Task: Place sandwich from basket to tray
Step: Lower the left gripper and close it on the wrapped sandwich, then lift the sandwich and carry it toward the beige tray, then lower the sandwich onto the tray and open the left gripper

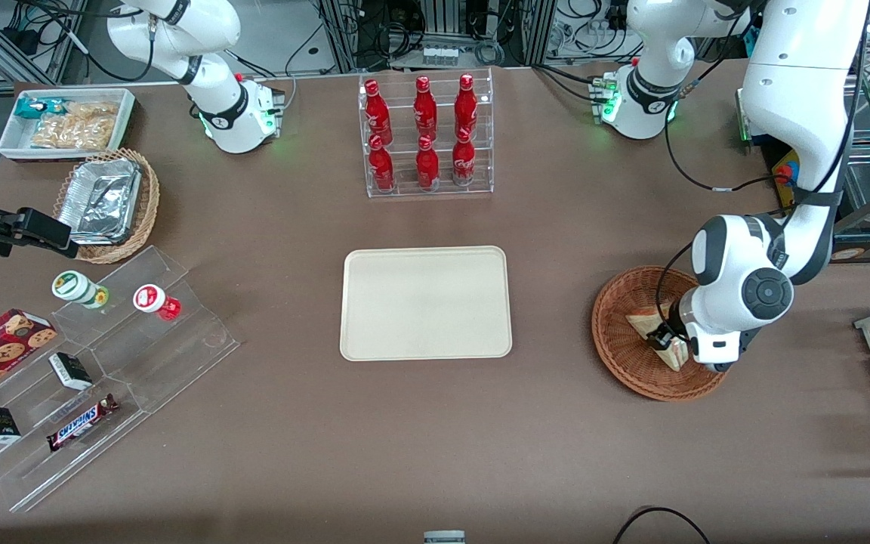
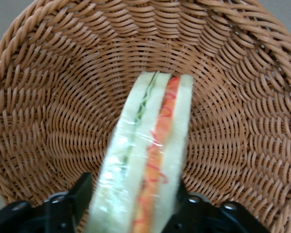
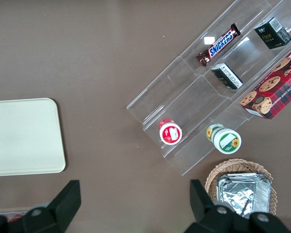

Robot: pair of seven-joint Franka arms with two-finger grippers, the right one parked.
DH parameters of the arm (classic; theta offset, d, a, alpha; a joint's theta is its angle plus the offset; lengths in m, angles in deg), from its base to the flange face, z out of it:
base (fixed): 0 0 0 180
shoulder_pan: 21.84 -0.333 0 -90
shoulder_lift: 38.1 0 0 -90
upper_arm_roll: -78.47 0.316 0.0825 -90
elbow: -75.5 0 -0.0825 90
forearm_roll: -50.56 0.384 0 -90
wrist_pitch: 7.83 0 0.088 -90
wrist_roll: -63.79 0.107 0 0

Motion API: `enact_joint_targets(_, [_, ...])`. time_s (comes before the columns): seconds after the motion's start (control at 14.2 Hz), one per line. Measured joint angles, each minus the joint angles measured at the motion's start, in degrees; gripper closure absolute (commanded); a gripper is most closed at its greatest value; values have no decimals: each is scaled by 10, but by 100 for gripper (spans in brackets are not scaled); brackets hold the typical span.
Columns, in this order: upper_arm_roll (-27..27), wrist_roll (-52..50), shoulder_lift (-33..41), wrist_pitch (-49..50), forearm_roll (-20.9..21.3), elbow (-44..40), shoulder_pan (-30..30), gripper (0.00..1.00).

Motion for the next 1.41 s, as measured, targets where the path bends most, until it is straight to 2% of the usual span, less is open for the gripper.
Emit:
enact_joint_targets(0.21, [-5,0,6,10,0,-18,1,77])
enact_joint_targets(0.42, [-28,1,17,79,0,-62,18,77])
enact_joint_targets(0.64, [-33,-2,21,145,0,-123,89,76])
enact_joint_targets(0.85, [-36,-6,11,170,0,-172,180,76])
enact_joint_targets(1.13, [-36,-8,-72,167,0,-259,287,76])
enact_joint_targets(1.41, [-40,-8,-177,164,0,-354,344,76])
